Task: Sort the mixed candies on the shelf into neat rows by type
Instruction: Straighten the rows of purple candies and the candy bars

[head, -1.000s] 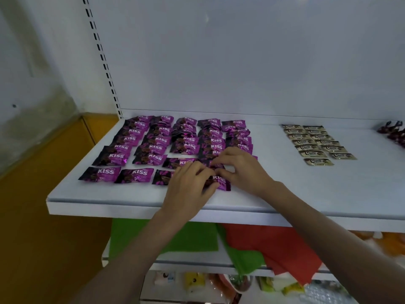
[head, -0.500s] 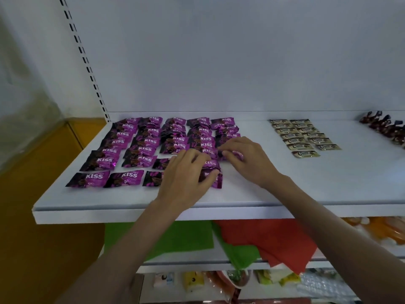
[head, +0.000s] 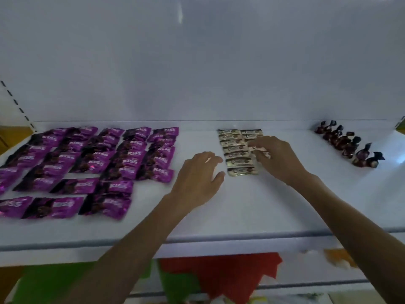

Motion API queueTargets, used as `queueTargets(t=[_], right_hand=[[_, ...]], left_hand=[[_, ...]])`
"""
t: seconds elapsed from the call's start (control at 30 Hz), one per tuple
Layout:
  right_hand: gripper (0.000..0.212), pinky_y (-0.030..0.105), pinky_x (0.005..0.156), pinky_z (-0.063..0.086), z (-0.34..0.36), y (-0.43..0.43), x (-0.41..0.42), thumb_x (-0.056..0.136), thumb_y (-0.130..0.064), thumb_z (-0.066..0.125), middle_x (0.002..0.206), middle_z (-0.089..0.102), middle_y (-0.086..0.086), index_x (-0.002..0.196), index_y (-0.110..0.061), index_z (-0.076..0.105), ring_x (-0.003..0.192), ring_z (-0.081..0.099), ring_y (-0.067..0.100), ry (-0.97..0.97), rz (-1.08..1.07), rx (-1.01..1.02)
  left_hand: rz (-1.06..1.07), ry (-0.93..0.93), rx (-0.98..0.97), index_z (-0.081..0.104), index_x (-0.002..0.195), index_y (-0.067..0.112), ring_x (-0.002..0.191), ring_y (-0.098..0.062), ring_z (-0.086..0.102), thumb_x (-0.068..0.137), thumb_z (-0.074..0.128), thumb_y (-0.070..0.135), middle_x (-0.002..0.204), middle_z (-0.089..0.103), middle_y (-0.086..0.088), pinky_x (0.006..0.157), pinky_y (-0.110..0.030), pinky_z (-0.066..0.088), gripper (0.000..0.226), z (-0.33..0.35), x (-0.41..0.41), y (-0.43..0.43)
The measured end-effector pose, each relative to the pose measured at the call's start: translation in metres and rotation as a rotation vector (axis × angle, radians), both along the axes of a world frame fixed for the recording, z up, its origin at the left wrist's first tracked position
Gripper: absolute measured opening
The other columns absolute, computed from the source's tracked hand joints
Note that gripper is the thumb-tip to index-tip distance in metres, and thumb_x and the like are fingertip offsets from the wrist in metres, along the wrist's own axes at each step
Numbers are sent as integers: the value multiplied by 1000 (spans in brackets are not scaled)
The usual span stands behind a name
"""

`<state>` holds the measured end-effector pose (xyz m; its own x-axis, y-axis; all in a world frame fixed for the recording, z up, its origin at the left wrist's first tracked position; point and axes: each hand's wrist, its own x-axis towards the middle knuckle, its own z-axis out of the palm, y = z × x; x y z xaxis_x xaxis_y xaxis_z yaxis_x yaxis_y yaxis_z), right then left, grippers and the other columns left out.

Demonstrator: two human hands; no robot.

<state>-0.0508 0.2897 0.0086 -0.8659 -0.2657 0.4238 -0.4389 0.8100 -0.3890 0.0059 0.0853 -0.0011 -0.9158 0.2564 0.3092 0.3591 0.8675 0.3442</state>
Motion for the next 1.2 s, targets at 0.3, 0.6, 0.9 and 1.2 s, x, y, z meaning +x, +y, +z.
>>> queueTargets(t=[0.3,0.6,0.9,1.2], right_hand=[[32,32,94,37,-16,64,-56,93,-24,48,128,57,2,123,-14,56,117,48,25,-121,90,157],[38,40,95,37,-19,69,-76,95,-32,40,137,47,1,130,-20,49,123,41,26,-151,122,328],[38,42,99,32,-23,64,-71,92,-23,45,138,45,3,130,-19,48,126,37,26,-76,164,321],[47,44,87,44,-24,58,-60,77,-22,30,118,61,7,112,-10,57,109,55,29,30,239,363]], left_hand=[[64,-108,-68,36,138,14,136,-21,26,96,39,31,148,30,-7,111,-34,23,45,-12,-61,71],[66,-256,-215,17,145,22,144,-14,2,98,25,40,156,7,2,116,-42,3,51,-24,-78,81],[77,-96,7,33,141,22,140,-17,18,86,23,46,152,24,1,116,-39,15,60,-18,-72,76],[48,-76,-73,39,137,18,135,-18,27,70,17,60,144,34,0,114,-33,18,82,-26,-70,73]])
